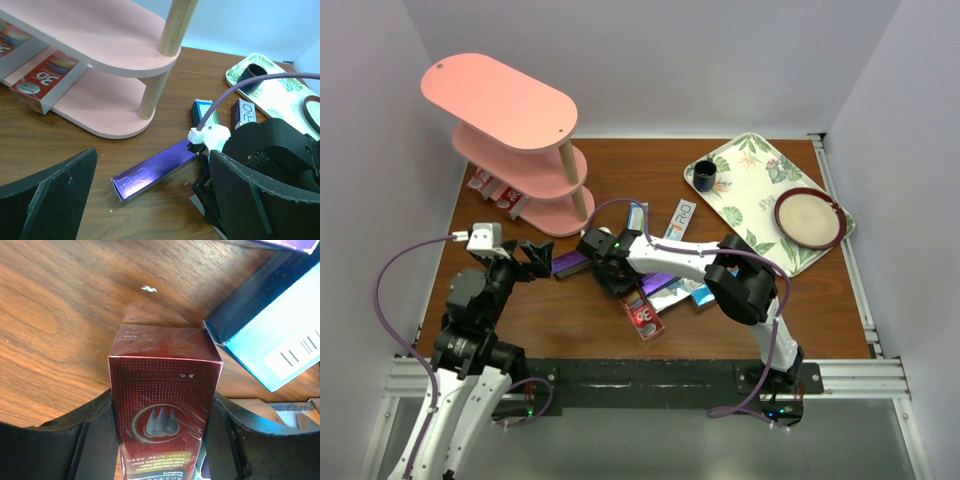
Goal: Place and organize the toothpastes onto the shelf
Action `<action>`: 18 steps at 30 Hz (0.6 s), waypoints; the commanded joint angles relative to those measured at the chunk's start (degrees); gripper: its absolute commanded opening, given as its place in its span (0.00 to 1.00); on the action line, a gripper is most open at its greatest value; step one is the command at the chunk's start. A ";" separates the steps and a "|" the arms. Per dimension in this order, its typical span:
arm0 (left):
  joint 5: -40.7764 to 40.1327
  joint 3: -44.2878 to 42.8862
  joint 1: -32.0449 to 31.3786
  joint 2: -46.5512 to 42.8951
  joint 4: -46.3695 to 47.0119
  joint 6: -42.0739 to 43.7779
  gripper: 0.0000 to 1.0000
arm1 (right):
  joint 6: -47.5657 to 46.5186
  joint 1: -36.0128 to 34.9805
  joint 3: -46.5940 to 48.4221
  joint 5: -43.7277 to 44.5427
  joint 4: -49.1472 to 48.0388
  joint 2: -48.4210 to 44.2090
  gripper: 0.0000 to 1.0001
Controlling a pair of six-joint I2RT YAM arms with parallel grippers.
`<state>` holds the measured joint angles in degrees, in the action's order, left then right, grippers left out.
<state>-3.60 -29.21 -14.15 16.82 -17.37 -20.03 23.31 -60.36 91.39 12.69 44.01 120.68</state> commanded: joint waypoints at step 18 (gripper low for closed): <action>11.00 -5.67 -11.49 19.64 11.74 -2.46 1.00 | 9.82 14.38 3.08 5.85 8.37 -19.78 0.28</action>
<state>9.43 -30.76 -19.44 32.93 -11.75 -20.75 29.78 -49.67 91.50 15.62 50.17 103.35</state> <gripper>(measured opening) 0.997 0.590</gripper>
